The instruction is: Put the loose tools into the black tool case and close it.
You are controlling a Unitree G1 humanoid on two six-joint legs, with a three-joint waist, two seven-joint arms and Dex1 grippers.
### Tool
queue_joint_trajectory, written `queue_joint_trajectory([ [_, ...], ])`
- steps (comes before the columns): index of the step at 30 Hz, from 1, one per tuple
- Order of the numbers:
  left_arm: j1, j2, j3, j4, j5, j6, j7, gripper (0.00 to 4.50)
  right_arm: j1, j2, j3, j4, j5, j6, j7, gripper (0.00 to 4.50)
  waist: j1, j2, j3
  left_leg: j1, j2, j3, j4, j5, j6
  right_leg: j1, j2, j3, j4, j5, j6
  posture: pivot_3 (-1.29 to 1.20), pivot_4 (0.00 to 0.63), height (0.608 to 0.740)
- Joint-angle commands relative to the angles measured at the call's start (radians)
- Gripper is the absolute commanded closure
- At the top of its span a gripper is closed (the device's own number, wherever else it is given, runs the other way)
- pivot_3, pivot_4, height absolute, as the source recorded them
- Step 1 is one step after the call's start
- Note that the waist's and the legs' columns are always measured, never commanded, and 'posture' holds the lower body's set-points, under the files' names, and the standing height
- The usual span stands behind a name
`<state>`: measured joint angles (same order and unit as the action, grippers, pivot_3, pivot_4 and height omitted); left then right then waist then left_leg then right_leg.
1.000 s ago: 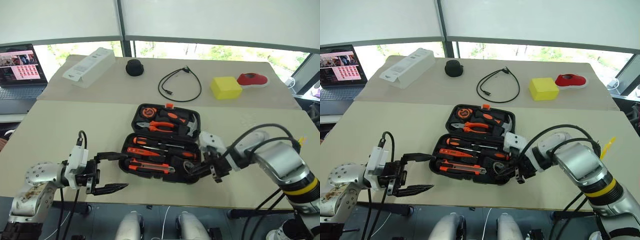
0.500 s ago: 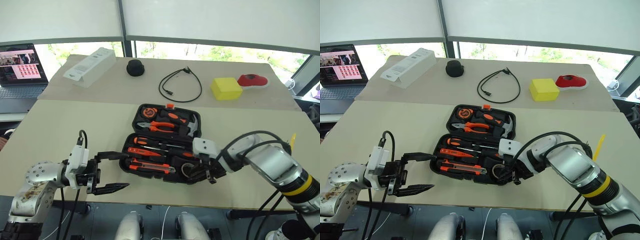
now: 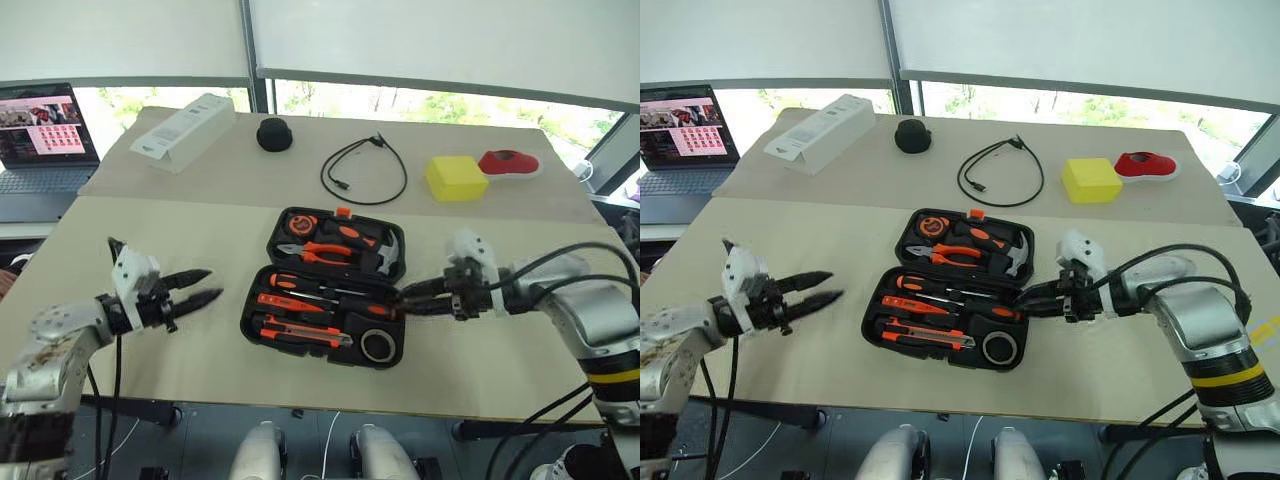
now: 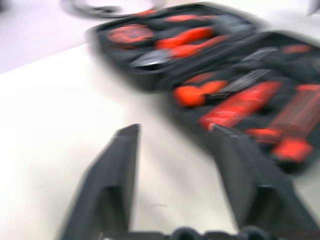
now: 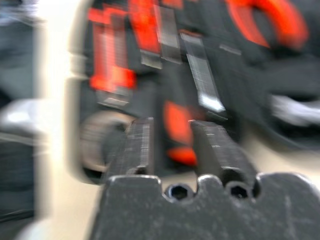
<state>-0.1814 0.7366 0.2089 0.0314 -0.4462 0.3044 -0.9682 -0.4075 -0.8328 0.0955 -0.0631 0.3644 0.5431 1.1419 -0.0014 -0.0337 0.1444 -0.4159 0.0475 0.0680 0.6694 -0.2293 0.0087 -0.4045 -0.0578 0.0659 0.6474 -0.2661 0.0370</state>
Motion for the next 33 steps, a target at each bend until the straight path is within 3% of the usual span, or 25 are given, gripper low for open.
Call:
queue_joint_trajectory([
  [1, -0.084, -0.051, -0.067, 0.064, 0.079, 0.0, 0.084, 3.81, 0.042, 0.045, -0.035, 0.064, -0.103, -0.154, -0.139, 4.48, 0.0, 0.0, 0.0, 0.0, 0.0, 0.0, 0.0, 0.0, 0.0, 0.0, 0.0, 0.0, 0.0, 0.0, 0.0, 0.0, 0.15, 0.74],
  [3, -0.12, -0.072, -0.114, 0.091, 0.103, 0.021, 0.082, 4.44, 0.073, 0.066, -0.021, 0.067, -0.136, -0.174, -0.176, 4.5, 0.0, 0.0, 0.0, -0.001, 0.0, 0.002, 0.0, 0.0, 0.0, -0.001, 0.0, 0.0, 0.0, 0.0, 0.0, 0.0, 0.15, 0.74],
  [14, -0.135, -0.078, -0.253, 0.019, 0.084, 0.075, -0.103, 4.44, 0.093, 0.123, 0.011, -0.014, -0.135, -0.096, -0.192, 4.5, -0.01, 0.0, 0.0, -0.002, 0.0, 0.002, 0.0, 0.0, 0.0, -0.001, 0.001, 0.001, 0.001, 0.0, 0.0, 0.0, 0.15, 0.74],
  [28, -0.021, -0.114, -0.252, -0.152, 0.08, 0.138, -0.082, 4.44, 0.141, 0.082, -0.015, -0.087, -0.096, -0.022, -0.145, 4.5, 0.002, 0.0, 0.0, -0.002, -0.001, 0.001, 0.001, 0.0, 0.0, -0.001, 0.0, 0.001, 0.0, 0.0, 0.001, 0.0, 0.15, 0.74],
  [33, -0.003, -0.093, -0.189, -0.139, 0.116, 0.16, -0.01, 4.44, 0.157, 0.059, -0.062, -0.084, -0.088, 0.023, -0.151, 4.5, 0.003, 0.0, 0.0, -0.002, -0.001, 0.001, 0.001, 0.0, 0.0, -0.001, 0.0, 0.001, 0.0, 0.0, 0.001, 0.0, 0.15, 0.74],
])
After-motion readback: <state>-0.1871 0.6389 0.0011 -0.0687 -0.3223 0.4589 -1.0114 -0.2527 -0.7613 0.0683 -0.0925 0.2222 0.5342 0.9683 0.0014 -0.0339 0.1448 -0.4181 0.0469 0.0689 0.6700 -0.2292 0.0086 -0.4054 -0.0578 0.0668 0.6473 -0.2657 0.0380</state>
